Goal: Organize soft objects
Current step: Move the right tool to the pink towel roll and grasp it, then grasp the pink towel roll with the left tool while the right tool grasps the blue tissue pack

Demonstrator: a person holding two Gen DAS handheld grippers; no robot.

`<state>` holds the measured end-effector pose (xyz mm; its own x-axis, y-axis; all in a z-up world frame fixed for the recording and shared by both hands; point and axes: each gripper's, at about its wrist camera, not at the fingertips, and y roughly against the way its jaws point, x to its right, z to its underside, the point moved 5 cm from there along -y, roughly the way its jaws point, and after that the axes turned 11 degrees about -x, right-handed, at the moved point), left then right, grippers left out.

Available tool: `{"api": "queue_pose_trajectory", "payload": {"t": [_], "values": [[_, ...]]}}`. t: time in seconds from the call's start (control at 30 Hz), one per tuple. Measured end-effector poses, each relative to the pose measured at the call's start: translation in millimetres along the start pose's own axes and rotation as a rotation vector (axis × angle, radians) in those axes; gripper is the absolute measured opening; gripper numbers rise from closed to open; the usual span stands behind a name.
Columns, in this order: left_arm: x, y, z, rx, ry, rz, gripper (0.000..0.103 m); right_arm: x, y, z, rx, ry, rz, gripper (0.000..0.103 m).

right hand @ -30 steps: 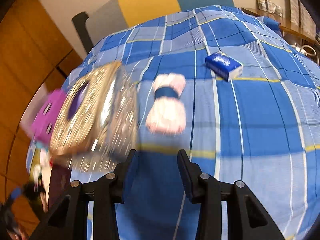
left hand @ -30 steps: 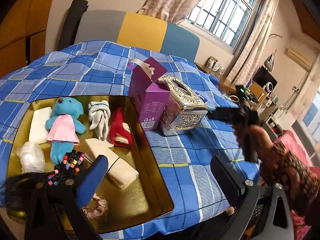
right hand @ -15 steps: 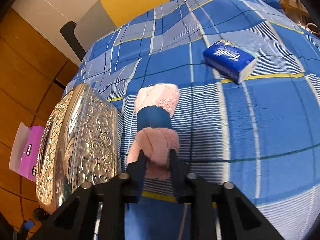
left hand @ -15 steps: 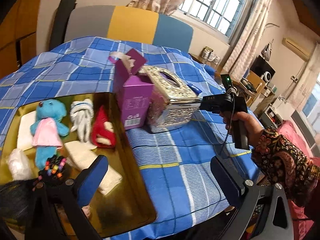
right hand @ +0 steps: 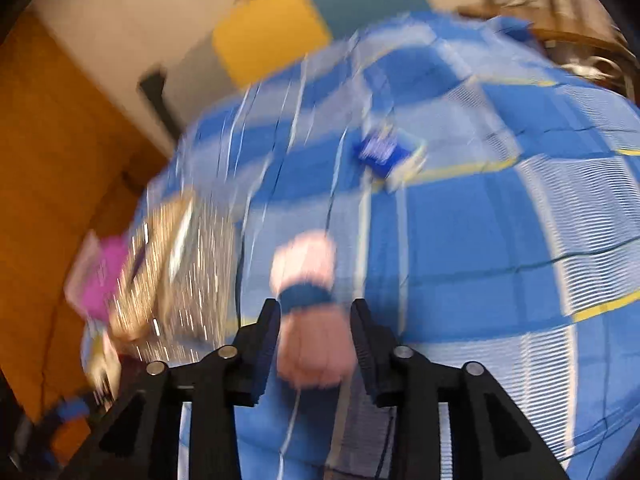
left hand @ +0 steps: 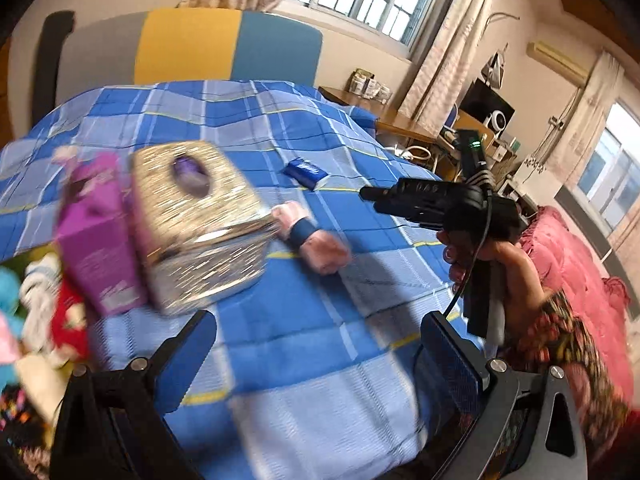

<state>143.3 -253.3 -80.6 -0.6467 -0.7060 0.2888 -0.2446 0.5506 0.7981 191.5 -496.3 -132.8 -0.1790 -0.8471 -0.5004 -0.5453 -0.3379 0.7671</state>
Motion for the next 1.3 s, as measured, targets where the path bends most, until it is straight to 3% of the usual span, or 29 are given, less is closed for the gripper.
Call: {"api": "queue_pose_trajectory", "payload": {"t": [0.07,0.2,0.33,0.5,0.57,0.67,0.77,0.83,0.93,1.17,1.3], "values": [[18,-20,-19,-0.026,0.005,0.001,0.103,13,15,-7,0.065,-0.060,0.001,0.038],[45,-74,-56,-0.075,0.031,-0.010,0.103,50,37,-13,0.162,-0.206,0.093,0.038],[56,-133,-82,-0.142,0.053,-0.103,0.099,70,46,-13,0.199,-0.303,0.059,0.038],[44,-176,-90,-0.186,0.084,-0.281,0.096,81,54,-13,0.228,-0.342,0.044,0.038],[37,-192,-87,-0.221,0.104,-0.308,0.096,81,51,-14,0.225,-0.352,0.029,0.038],[27,-215,-85,-0.260,0.138,-0.309,0.091,83,51,-15,0.220,-0.358,0.000,0.038],[17,-222,-85,-0.231,0.172,-0.285,0.073,83,51,-15,0.220,-0.356,0.012,0.039],[18,-220,-84,-0.192,0.120,-0.278,0.058,84,50,-16,0.221,-0.362,0.014,0.039],[23,-217,-79,-0.146,0.046,-0.230,0.044,87,47,-15,0.211,-0.378,-0.001,0.038],[17,-198,-57,-0.077,-0.020,-0.179,0.042,78,39,-15,0.180,-0.330,0.042,0.038],[12,-202,-58,-0.067,0.003,-0.112,0.042,62,16,-16,0.100,-0.244,0.087,0.038]]}}
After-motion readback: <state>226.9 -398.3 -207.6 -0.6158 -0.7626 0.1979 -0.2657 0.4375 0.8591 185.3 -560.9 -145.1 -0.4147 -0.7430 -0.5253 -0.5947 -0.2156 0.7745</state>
